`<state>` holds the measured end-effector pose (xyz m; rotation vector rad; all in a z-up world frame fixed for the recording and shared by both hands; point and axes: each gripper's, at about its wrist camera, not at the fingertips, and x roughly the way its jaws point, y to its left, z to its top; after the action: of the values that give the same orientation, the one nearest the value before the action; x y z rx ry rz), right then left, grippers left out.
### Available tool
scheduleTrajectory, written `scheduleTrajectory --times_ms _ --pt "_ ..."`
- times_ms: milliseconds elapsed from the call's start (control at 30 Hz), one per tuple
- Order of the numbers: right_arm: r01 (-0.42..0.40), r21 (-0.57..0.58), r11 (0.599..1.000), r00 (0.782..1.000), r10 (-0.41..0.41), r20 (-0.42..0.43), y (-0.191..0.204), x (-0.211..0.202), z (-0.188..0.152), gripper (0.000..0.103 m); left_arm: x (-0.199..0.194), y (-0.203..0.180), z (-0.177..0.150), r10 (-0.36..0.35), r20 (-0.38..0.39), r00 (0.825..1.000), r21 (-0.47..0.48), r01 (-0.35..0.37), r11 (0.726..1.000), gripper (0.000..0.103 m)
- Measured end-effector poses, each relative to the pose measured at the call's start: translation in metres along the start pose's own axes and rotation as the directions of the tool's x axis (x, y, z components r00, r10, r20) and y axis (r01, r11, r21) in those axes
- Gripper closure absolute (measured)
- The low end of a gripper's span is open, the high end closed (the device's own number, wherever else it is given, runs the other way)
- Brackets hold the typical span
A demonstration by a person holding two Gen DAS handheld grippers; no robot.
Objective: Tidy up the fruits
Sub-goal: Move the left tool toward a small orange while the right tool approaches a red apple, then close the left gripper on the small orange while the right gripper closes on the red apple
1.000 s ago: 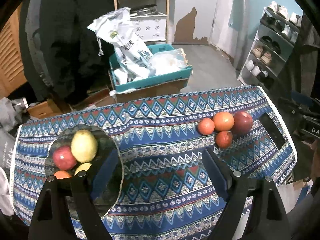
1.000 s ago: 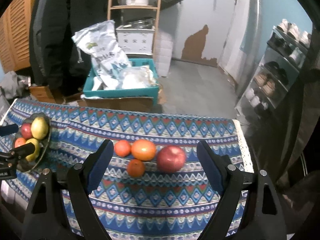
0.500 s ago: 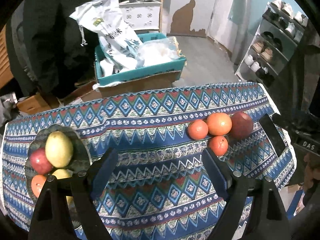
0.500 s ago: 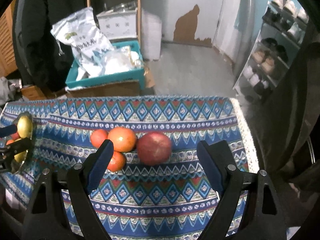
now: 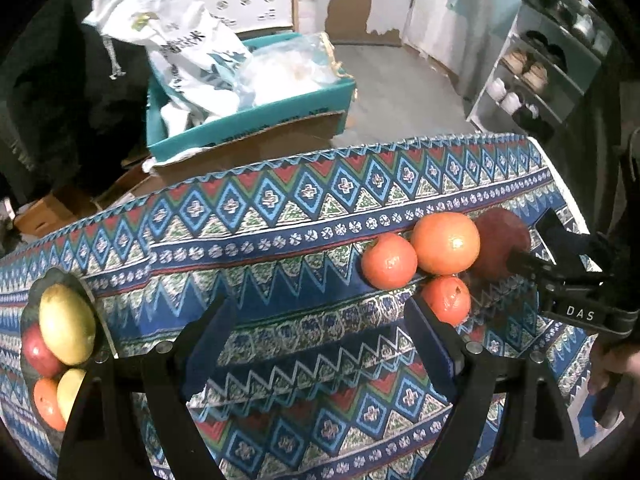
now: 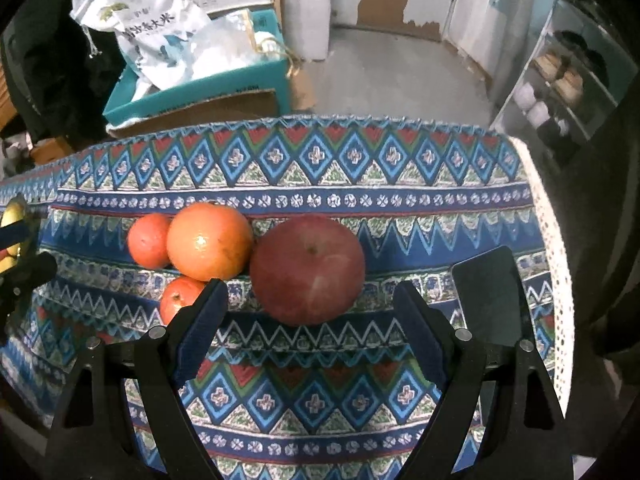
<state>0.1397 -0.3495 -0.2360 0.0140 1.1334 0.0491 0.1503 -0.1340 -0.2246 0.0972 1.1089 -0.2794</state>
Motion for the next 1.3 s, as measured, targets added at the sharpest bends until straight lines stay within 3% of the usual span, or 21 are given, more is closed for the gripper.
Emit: scheduleTrajectory --times_ms 233,533,633,867,1000,1200,1300 --pt "-0.015 0.011 1.0 0.999 0.016 -0.036 -0.004 0.023 0.003 0.018 0.025 -0.008 0.011 0.015 -0.017 1.0 0.025 -0.014 1.0 0.016" --pt "-0.054 0.034 0.998 0.997 0.056 -0.056 -0.01 0.044 -0.002 0.018 0.045 -0.022 0.013 -0.037 -0.044 0.998 0.055 0.039 0.998 0.016" --pt "-0.087 0.049 0.995 0.995 0.089 -0.044 -0.01 0.047 -0.003 0.028 0.051 -0.026 0.013 -0.044 -0.053 0.998 0.072 0.048 0.996 0.016" --pt "-0.068 0.079 0.995 0.998 0.069 -0.008 -0.008 0.045 -0.006 0.029 0.069 -0.023 0.011 -0.08 -0.089 0.993 0.018 0.082 0.996 0.016" --pt "-0.049 0.095 0.994 0.999 0.049 0.005 -0.012 0.039 -0.011 0.029 0.076 -0.028 0.011 -0.087 -0.092 0.992 0.039 0.091 0.995 0.016" --pt "-0.026 0.098 0.995 0.999 0.022 0.036 -0.017 0.024 -0.009 0.029 0.084 -0.033 0.013 -0.09 -0.09 0.992 0.047 0.094 0.994 0.021" --pt "-0.017 0.091 0.996 0.999 0.012 0.049 -0.015 0.018 -0.007 0.029 0.082 -0.032 0.014 -0.133 -0.073 0.988 0.043 0.136 0.99 0.035"
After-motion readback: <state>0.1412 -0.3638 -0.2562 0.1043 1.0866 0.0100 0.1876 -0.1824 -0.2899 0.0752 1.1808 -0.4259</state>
